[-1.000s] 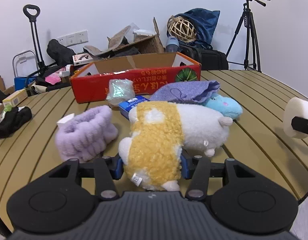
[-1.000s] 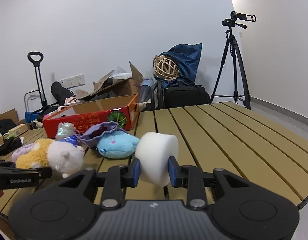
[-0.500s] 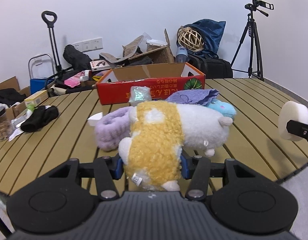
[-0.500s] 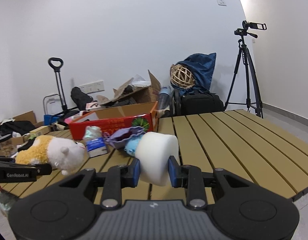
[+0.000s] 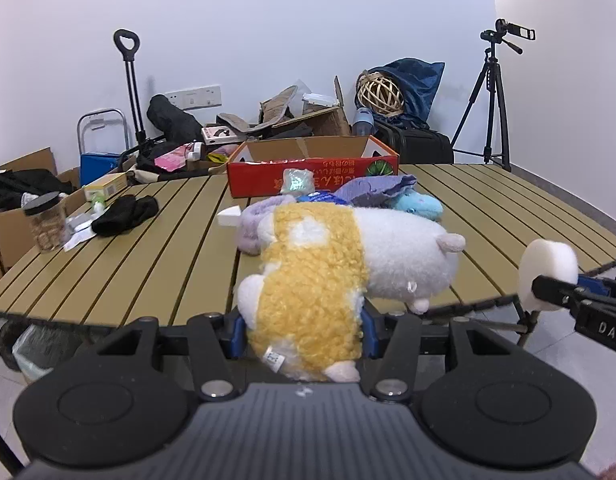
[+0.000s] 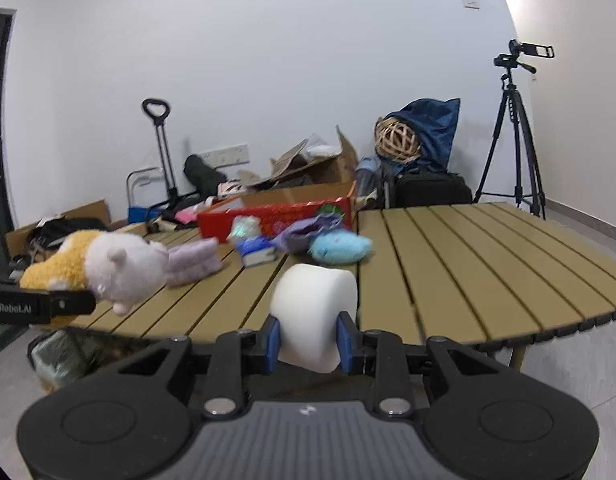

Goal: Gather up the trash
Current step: 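Lift the plush sheep and foam roll off the table and carry both over the bin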

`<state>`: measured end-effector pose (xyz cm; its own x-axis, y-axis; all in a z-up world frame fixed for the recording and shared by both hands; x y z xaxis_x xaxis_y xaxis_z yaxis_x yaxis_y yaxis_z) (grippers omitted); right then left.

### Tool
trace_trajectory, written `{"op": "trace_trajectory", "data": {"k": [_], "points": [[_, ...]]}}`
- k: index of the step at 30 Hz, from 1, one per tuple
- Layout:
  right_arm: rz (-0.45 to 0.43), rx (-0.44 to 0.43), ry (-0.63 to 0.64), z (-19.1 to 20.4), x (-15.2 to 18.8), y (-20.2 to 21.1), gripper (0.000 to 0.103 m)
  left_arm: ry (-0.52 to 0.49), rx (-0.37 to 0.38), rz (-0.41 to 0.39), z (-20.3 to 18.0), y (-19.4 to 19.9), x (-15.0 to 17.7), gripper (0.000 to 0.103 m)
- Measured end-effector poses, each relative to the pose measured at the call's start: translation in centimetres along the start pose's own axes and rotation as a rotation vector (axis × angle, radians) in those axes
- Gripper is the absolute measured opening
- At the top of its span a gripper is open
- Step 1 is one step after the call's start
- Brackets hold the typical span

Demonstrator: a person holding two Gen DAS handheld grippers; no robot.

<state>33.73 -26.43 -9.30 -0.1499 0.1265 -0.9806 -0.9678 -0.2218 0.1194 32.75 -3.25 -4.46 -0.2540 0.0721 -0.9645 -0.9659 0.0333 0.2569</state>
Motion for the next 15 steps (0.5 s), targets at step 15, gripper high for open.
{"op": "trace_trajectory", "data": {"k": [15], "points": [[0.168, -0.094, 0.067, 6.0, 5.5, 7.4, 0.028, 0.048, -0.022, 0.087, 3.8, 8.9, 6.8, 0.052]]}}
Point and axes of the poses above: each gripper's, at about its wrist camera, not at the fingertips, and y roughly against the way its jaws point, z to its left, x to its underside, the point moved 7 cm from there along -y, roughly the way its jaws point, and after that the axes turned 13 degrees about -z, right-handed, at the moved point
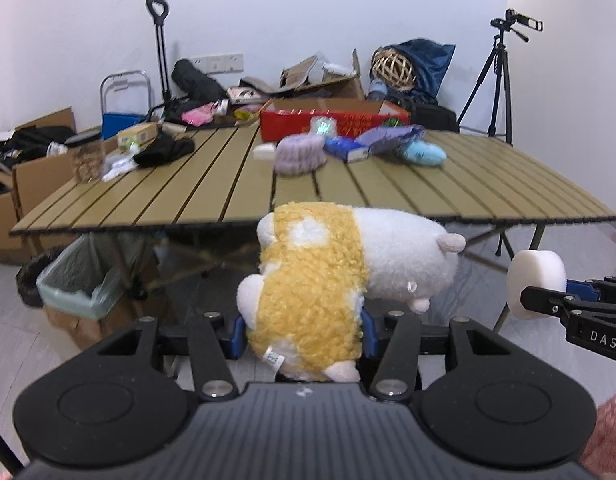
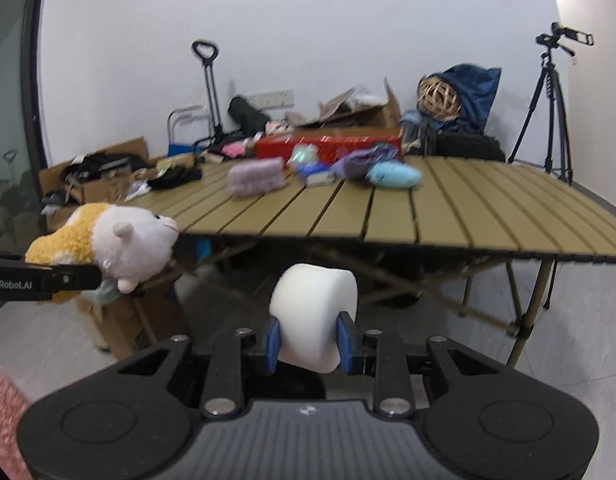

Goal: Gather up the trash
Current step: 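Lift the plush sheep and foam roll off the table and carry both over the bin, then lower the right gripper into the bin and open it to drop the foam roll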

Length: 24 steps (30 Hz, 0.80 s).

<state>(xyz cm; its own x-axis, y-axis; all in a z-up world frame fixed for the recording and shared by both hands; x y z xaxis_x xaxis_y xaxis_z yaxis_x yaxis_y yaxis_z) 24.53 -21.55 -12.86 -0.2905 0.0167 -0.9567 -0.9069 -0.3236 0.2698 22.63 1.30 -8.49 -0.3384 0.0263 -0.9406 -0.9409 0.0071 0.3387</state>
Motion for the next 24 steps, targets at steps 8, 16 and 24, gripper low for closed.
{"op": "trace_trajectory", "data": {"k": [8, 16, 24], "points": [[0.15, -0.046, -0.012, 3.1, 5.2, 1.4, 0.028, 0.0, -0.02, 0.138, 1.4, 2.1, 6.0, 0.052], [0.288, -0.067, -0.007, 4.8, 9.7, 1.5, 0.028, 0.002, -0.069, 0.28, 3.3, 2.7, 11.7, 0.052], [0.357, -0.064, -0.016, 4.8, 11.3, -0.1, 0.028, 0.017, -0.117, 0.368, 4.7, 1.4, 13.5, 0.052]]}}
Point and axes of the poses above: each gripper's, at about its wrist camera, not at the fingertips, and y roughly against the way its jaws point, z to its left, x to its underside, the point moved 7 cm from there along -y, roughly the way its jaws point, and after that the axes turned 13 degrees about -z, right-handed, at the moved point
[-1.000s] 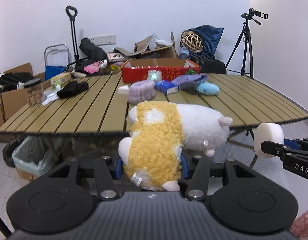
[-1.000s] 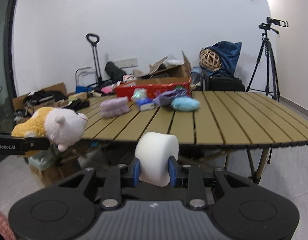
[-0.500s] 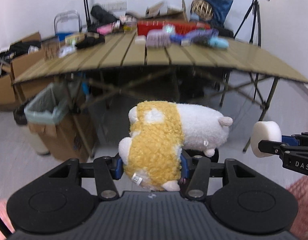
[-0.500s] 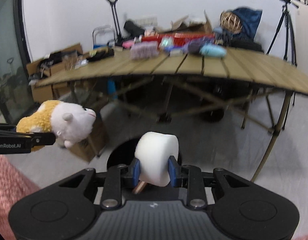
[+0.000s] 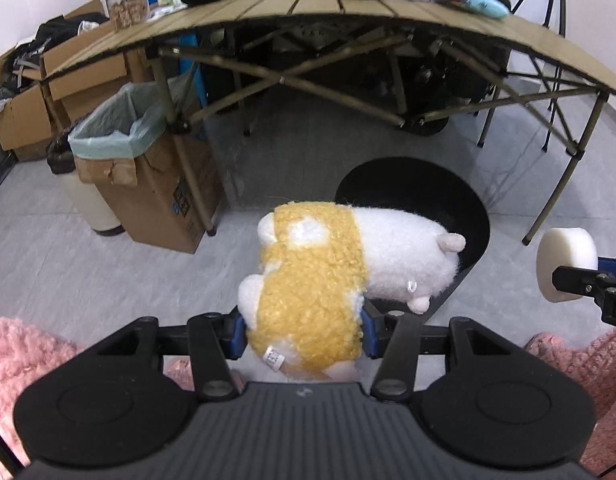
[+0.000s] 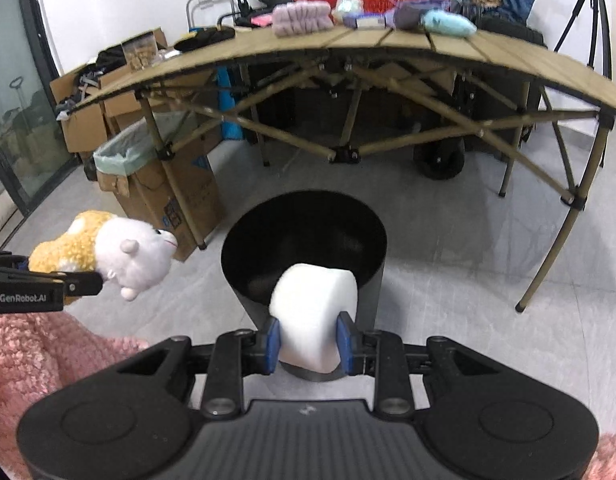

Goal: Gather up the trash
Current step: 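Lower the right gripper into the bin and open it to drop the foam roll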

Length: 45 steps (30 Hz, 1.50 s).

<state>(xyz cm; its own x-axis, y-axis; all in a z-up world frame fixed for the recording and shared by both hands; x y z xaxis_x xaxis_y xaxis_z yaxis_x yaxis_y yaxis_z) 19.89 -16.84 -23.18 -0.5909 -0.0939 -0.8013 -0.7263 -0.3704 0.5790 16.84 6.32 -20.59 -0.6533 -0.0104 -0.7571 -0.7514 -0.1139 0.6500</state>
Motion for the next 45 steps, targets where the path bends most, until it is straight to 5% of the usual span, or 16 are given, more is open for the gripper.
{"op": "trace_trajectory", "data": {"k": [16, 28, 45], "points": [[0.122, 0.008, -0.038, -1.5, 1.3, -5.7, 0.028, 0.01, -0.001, 0.084, 0.0, -5.4, -0.8, 0.052], [0.128, -0.012, -0.043, -3.1, -0.7, -10.2, 0.028, 0.014, -0.018, 0.103, 0.0, -8.8, -2.5, 0.052], [0.109, -0.106, 0.022, 0.3, -4.5, -17.4, 0.029, 0.051, -0.04, 0.077, 1.9, -12.0, -5.0, 0.052]]}}
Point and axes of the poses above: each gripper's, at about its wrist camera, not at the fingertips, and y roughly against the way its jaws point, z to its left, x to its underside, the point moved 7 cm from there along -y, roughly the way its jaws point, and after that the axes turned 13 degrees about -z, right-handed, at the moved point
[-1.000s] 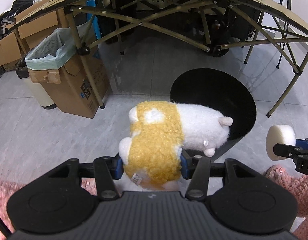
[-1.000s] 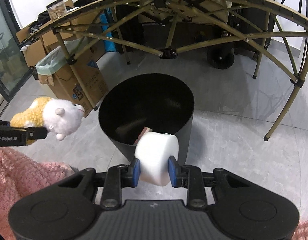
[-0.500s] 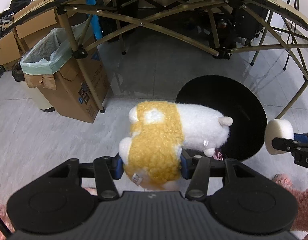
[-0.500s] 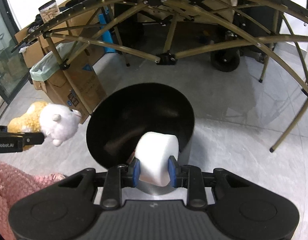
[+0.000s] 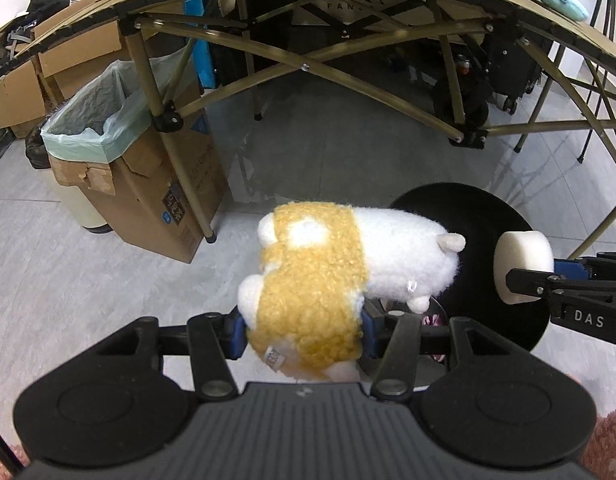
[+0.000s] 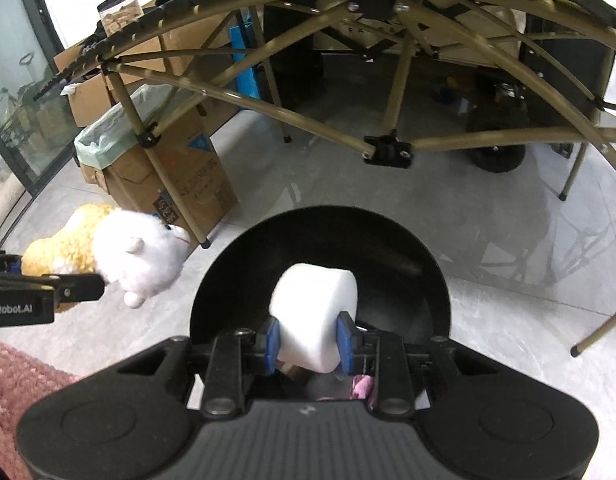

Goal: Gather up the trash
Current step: 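Lower the right gripper into the bin and open it to drop the foam roll, then move the left gripper over the bin and open it to drop the plush sheep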

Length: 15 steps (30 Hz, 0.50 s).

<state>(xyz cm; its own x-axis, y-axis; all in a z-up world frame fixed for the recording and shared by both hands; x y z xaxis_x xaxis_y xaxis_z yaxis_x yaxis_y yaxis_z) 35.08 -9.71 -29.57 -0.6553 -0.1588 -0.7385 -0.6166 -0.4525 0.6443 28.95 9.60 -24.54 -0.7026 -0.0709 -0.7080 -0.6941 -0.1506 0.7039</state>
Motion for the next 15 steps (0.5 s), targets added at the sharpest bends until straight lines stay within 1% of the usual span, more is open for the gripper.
{"op": "trace_trajectory", "data": {"k": [1, 4, 5, 6, 7, 8, 9, 10, 11, 15], "points": [[0.003, 0.002, 0.005, 0.1, 0.0, -0.3, 0.029, 0.0, -0.002, -0.001, 0.1, -0.1, 0.0, 0.052], [0.021, 0.009, -0.001, 0.0, 0.1, -1.1, 0.035, 0.002, -0.003, 0.004, 0.3, -0.4, 0.1, 0.052], [0.026, 0.013, -0.006, -0.2, 0.2, -1.3, 0.045, 0.003, -0.004, 0.007, 0.3, -0.5, 0.1, 0.052], [0.034, 0.019, -0.012, -0.4, 0.4, -1.4, 0.061, 0.002, -0.005, 0.008, 0.2, -0.4, 0.3, 0.052], [0.038, 0.025, -0.017, -0.6, 0.5, -1.5, 0.069, 0.002, -0.007, 0.009, 0.2, -0.5, 0.3, 0.052], [0.04, 0.031, -0.022, -0.8, 0.5, -1.6, 0.084, 0.003, -0.007, 0.01, 0.2, -0.5, 0.3, 0.052], [0.043, 0.035, -0.024, -0.9, 0.6, -1.6, 0.096, 0.003, -0.007, 0.009, 0.2, -0.5, 0.3, 0.052], [0.047, 0.041, -0.027, -1.1, 0.6, -1.7, 0.101, 0.002, -0.007, 0.008, 0.2, -0.6, 0.3, 0.052], [0.046, 0.047, -0.031, -1.2, 0.7, -1.6, 0.103, 0.0, -0.007, 0.006, 0.2, -0.6, 0.3, 0.052], [0.046, 0.058, -0.03, -1.5, 0.8, -1.6, 0.103, -0.004, -0.004, 0.003, 0.1, -0.5, 0.3, 0.052]]}}
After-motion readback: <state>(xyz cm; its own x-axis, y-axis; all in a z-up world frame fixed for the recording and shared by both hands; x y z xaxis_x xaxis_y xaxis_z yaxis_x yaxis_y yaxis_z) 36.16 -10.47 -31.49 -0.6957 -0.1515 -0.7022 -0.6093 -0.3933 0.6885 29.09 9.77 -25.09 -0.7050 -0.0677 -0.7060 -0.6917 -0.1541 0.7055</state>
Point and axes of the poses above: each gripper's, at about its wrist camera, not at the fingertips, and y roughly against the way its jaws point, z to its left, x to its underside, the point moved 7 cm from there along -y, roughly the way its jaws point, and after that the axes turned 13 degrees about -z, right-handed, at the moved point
